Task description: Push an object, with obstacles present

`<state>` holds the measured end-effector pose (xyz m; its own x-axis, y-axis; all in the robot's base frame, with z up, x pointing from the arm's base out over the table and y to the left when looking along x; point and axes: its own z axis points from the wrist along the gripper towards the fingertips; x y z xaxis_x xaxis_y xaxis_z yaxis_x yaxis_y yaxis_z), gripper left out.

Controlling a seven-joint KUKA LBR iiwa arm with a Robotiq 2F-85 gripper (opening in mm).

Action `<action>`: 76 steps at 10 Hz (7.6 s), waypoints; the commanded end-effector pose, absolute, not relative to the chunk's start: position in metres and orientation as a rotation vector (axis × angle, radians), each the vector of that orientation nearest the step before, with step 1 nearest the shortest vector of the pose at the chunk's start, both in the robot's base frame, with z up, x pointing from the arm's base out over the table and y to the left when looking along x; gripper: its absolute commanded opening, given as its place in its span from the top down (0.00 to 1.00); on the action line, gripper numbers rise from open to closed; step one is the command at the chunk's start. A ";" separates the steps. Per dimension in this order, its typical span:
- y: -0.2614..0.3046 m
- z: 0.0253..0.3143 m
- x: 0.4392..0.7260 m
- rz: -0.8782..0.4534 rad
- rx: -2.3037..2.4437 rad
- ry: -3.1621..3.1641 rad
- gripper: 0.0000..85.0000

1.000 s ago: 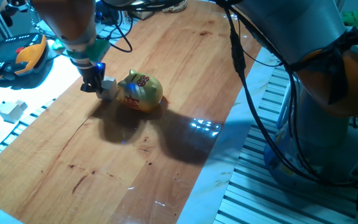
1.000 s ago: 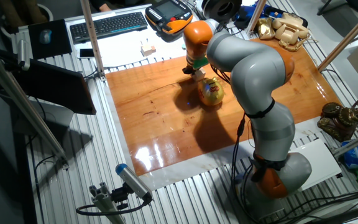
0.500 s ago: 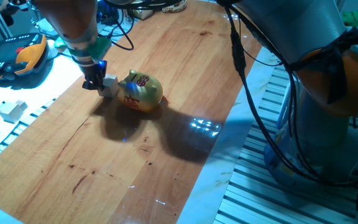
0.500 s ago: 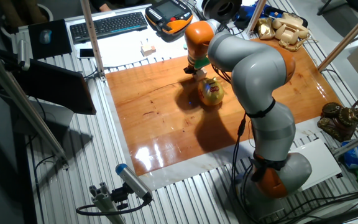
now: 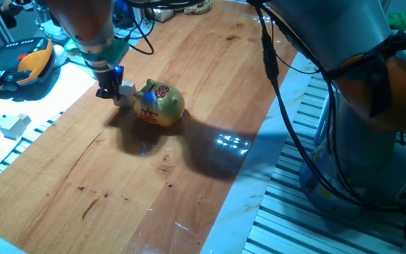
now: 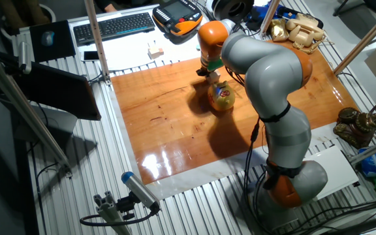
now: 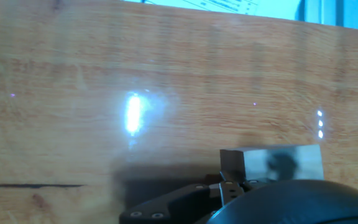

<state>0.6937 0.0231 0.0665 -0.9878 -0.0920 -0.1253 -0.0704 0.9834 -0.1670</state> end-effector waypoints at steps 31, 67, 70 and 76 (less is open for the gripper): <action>-0.032 0.057 0.689 -0.271 -0.072 3.009 1.00; -0.087 0.070 0.739 -0.077 -0.162 2.997 1.00; -0.092 0.066 0.727 -0.060 -0.191 3.006 1.00; -0.087 0.061 0.700 -0.058 -0.193 3.011 1.00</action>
<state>0.6990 -0.0877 0.0595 -0.9837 -0.1316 -0.1229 -0.1268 0.9909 -0.0459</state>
